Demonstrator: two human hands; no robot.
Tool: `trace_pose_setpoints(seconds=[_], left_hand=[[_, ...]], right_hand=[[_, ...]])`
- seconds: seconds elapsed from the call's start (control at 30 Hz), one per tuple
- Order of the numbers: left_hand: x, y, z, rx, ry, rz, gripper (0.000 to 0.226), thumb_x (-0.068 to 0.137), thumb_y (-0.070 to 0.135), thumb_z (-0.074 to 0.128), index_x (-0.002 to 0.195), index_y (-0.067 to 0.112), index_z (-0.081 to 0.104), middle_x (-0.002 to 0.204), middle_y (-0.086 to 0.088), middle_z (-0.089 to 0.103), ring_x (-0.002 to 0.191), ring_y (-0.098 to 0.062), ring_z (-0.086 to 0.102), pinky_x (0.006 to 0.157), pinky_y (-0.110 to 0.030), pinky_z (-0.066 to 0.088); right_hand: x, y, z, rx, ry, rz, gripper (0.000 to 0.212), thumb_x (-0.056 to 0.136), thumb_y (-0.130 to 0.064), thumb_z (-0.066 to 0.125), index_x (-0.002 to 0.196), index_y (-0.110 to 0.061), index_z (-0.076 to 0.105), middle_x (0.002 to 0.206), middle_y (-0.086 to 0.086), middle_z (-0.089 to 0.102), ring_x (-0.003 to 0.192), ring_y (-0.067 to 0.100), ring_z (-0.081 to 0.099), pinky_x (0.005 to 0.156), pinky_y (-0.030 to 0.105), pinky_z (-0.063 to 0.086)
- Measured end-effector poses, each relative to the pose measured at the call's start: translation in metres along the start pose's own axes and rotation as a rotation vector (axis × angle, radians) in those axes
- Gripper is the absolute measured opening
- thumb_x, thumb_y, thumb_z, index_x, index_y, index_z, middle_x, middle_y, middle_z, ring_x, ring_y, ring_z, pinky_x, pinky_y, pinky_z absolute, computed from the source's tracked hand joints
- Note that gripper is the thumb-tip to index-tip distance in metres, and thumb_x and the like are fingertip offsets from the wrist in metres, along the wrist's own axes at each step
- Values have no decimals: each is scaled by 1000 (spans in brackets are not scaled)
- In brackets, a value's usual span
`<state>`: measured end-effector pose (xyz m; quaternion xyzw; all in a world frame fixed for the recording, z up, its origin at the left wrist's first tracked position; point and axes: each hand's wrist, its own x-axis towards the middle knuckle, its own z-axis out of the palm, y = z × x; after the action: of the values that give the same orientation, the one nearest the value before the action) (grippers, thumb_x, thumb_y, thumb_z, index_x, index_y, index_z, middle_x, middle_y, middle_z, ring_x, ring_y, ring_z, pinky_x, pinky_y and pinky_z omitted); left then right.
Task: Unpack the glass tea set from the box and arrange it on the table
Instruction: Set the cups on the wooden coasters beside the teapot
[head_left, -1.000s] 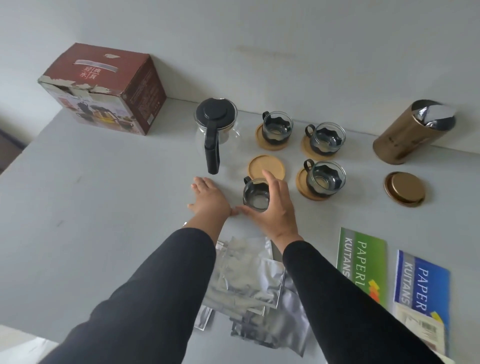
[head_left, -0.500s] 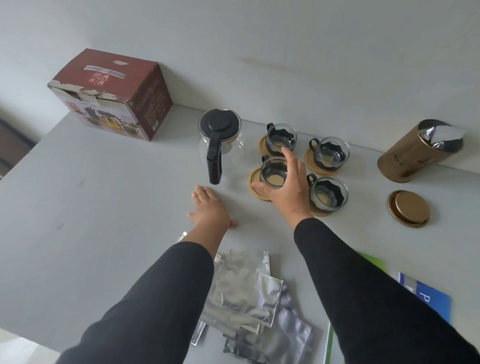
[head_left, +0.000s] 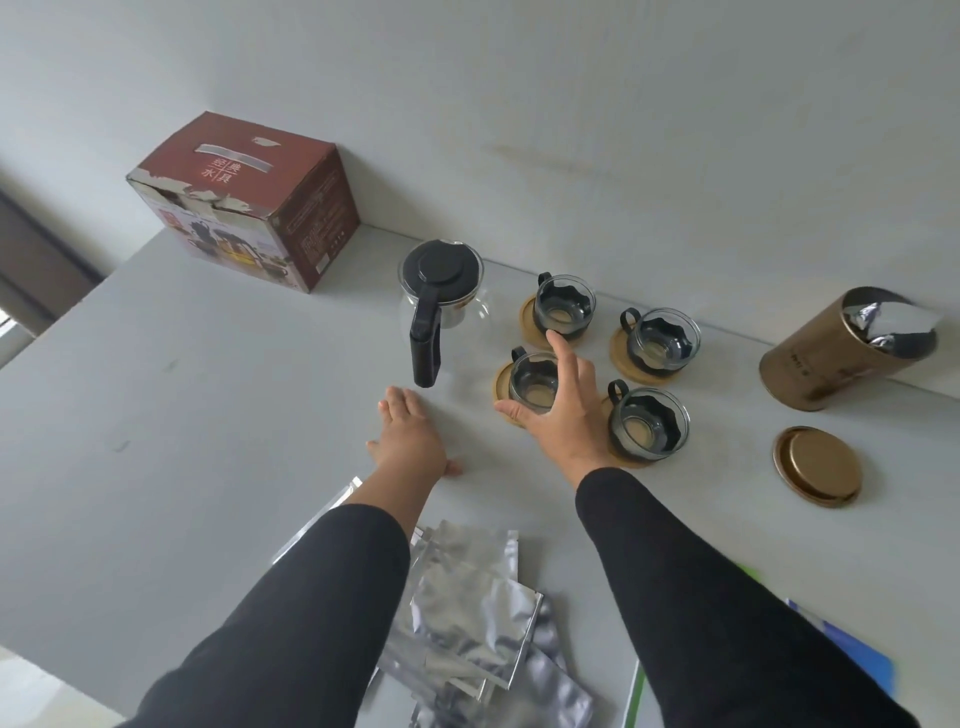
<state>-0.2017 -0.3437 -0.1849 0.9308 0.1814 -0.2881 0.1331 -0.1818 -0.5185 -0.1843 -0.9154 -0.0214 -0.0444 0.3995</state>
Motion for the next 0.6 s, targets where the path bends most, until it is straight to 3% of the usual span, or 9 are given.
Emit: trace_pose_setpoints(seconds=[0.2, 0.37, 0.5, 0.6], left_hand=[[1, -1, 2, -15, 18, 8, 122, 77, 40, 77, 151, 5, -13, 159, -4, -18, 150, -22, -9, 116, -47, 27], [-3, -3, 1, -55, 59, 28, 120, 75, 41, 78, 153, 7, -8, 160, -3, -11, 150, -22, -4, 115, -47, 30], [-14, -15, 7, -165, 126, 122, 104, 74, 42, 78, 150, 8, 15, 155, -3, 11, 143, -25, 24, 110, -46, 35], [-24, -33, 6, -188, 116, 216, 86, 79, 41, 74, 143, 6, 28, 148, -2, 25, 131, -24, 41, 104, -38, 40]], right_hand=[[1, 1, -9, -145, 65, -98, 91, 72, -60, 67, 146, -26, 25, 126, 11, 42, 117, 25, 44, 98, 39, 45], [-19, -4, -19, -142, 192, -176, 71, 84, -54, 55, 140, -15, 35, 120, 14, 48, 111, 26, 48, 94, 37, 47], [-57, -10, -21, -145, 181, -125, 67, 84, -51, 51, 136, -10, 42, 116, 12, 49, 108, 23, 49, 93, 26, 40], [-87, -19, -19, -171, 89, -12, 61, 85, -49, 54, 132, -10, 47, 120, 12, 51, 114, 24, 48, 94, 31, 41]])
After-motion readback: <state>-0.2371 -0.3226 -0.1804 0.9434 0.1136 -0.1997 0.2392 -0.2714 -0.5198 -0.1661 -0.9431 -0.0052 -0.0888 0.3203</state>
